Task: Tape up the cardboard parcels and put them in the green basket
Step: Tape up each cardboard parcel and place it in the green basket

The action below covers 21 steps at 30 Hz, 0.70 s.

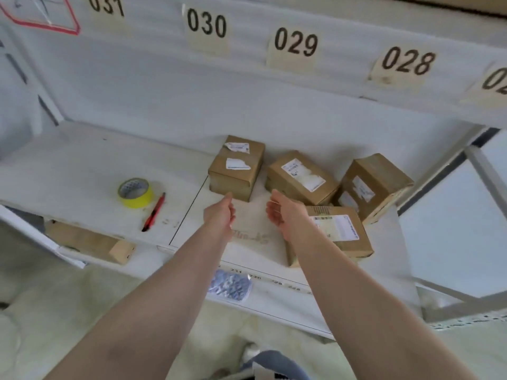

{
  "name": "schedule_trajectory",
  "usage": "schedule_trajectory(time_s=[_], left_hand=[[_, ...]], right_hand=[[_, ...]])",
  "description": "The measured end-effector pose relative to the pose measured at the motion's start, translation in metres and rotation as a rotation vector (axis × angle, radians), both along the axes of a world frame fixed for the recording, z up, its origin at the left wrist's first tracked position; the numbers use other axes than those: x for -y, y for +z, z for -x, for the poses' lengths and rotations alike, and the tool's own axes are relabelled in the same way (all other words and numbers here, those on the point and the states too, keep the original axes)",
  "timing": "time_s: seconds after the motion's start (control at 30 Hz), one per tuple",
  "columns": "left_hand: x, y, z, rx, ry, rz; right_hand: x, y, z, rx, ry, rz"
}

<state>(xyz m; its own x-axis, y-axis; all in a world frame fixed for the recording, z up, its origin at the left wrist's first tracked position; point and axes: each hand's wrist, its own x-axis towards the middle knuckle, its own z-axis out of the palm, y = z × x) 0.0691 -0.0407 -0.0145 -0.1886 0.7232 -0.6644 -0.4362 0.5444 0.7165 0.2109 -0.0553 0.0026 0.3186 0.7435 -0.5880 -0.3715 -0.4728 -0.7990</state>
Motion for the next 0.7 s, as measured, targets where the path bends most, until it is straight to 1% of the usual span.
schedule_trajectory(time_s=[0.1, 0.23, 0.33, 0.4, 0.47, 0.57, 0.7], left_hand=[[-0.026, -0.003, 0.018, -0.075, -0.005, -0.016], [-0.051, -0.005, 0.042, -0.112, 0.024, -0.022], [-0.073, -0.007, 0.057, -0.126, 0.029, -0.007], [-0.092, -0.012, 0.065, -0.184, -0.007, 0.005], [-0.110, -0.016, 0.071, -0.297, -0.122, -0.013], [-0.139, -0.025, 0.075, -0.466, -0.386, -0.089], [-0.163, -0.032, 0.078, -0.452, -0.654, -0.115]], right_hand=[[-0.029, -0.006, 0.009, 0.046, 0.062, 0.084], [-0.059, -0.013, 0.019, 0.119, 0.101, 0.178], [-0.075, -0.018, 0.024, 0.197, 0.118, 0.221], [-0.086, -0.022, 0.026, 0.234, 0.109, 0.236], [-0.099, -0.028, 0.028, 0.237, 0.088, 0.245], [-0.117, -0.038, 0.035, 0.219, 0.040, 0.236], [-0.129, -0.056, 0.057, 0.216, -0.011, 0.211]])
